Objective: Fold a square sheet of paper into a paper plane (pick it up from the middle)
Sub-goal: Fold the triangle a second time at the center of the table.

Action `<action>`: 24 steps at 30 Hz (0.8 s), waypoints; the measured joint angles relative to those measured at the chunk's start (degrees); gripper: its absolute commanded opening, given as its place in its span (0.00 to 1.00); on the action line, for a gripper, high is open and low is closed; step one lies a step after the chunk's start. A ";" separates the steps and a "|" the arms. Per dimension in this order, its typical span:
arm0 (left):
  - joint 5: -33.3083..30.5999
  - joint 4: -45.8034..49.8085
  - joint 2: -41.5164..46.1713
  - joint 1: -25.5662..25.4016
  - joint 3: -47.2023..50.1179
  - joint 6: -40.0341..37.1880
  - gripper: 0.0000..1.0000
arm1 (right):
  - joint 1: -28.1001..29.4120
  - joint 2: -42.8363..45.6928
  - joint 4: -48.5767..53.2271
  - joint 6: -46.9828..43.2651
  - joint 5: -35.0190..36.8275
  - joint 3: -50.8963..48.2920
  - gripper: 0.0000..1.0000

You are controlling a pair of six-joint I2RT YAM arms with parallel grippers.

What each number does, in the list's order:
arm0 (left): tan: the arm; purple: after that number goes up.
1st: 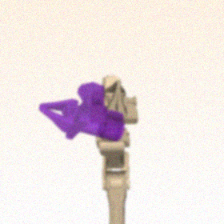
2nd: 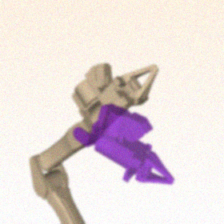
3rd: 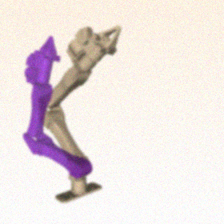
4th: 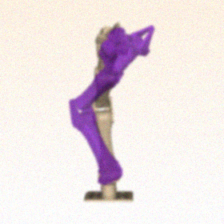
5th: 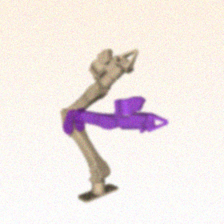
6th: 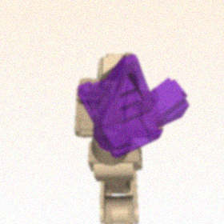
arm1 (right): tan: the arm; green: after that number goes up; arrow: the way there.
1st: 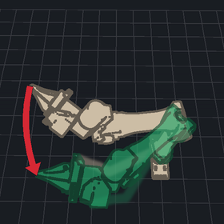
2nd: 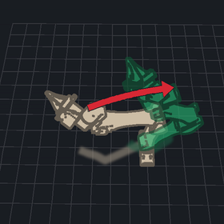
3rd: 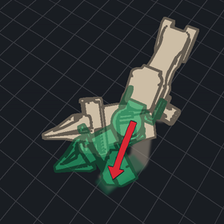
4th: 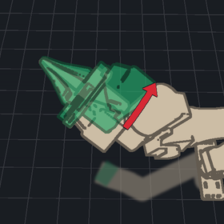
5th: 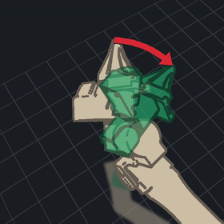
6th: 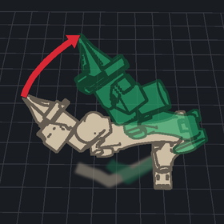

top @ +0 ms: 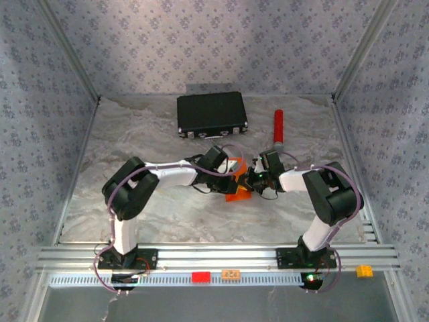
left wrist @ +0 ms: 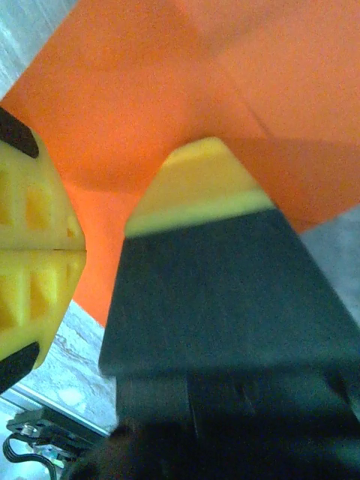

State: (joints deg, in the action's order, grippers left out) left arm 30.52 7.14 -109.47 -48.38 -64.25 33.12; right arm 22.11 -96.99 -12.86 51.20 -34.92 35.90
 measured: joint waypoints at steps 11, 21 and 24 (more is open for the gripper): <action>1.42 -0.07 -1.55 -0.04 0.00 0.63 0.04 | 0.00 0.02 -0.17 0.00 0.00 -0.09 0.05; 1.70 -1.27 -1.55 -0.07 2.10 1.31 0.05 | 0.00 0.02 -0.17 0.00 0.00 -0.09 0.05; 2.32 -2.95 -1.53 0.00 3.80 2.12 0.05 | 0.00 0.02 -0.26 0.00 0.00 -0.15 0.05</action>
State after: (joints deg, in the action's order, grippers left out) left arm 32.84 4.19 -111.00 -48.38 -60.45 35.24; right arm 22.11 -96.97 -13.13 51.20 -34.92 35.75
